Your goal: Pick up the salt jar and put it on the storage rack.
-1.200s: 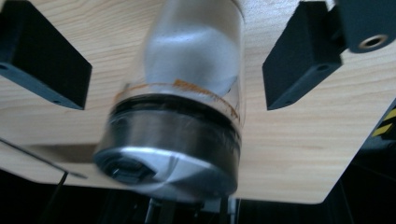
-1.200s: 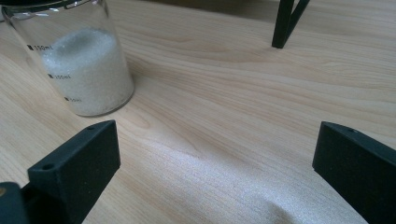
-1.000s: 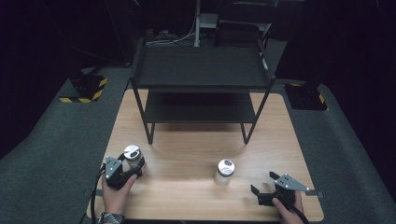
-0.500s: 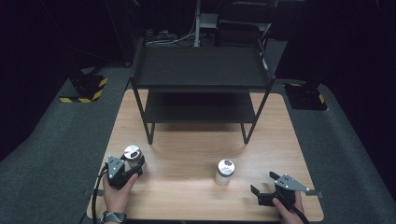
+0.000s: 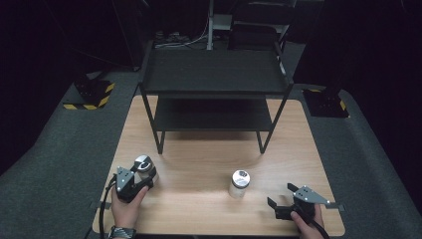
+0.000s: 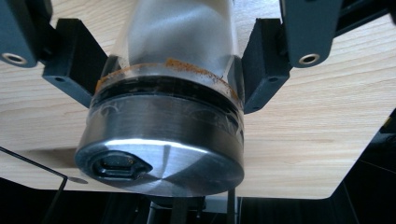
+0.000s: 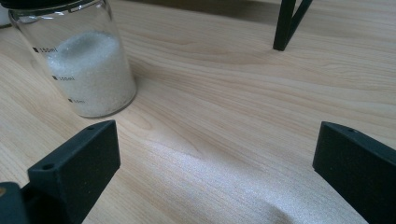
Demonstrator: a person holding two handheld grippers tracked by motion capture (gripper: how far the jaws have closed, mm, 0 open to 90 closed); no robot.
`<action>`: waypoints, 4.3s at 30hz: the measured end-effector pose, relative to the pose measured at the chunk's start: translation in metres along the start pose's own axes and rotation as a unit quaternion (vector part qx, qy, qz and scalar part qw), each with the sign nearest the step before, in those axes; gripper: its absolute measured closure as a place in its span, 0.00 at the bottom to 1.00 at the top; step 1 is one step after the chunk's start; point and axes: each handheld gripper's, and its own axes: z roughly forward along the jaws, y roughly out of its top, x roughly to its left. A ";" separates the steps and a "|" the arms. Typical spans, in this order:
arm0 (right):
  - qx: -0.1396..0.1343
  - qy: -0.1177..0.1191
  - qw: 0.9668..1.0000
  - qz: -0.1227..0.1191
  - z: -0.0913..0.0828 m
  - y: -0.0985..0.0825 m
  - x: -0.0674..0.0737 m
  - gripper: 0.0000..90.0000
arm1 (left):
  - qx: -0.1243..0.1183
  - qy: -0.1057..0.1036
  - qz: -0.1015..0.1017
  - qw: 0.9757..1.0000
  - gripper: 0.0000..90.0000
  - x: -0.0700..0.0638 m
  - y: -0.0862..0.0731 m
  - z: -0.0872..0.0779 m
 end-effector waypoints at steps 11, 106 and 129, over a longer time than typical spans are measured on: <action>-0.001 0.001 1.000 0.001 0.000 0.000 -0.001 0.01 | -0.013 -0.026 0.000 1.000 0.34 -0.008 0.009 -0.004; -0.019 0.003 1.000 0.015 -0.006 -0.008 -0.008 0.00 | -0.171 -0.120 0.091 0.974 0.35 -0.093 0.278 0.050; -0.024 0.002 1.000 0.019 -0.011 -0.012 -0.010 0.00 | -0.146 -0.105 0.074 0.981 0.35 -0.099 0.288 0.100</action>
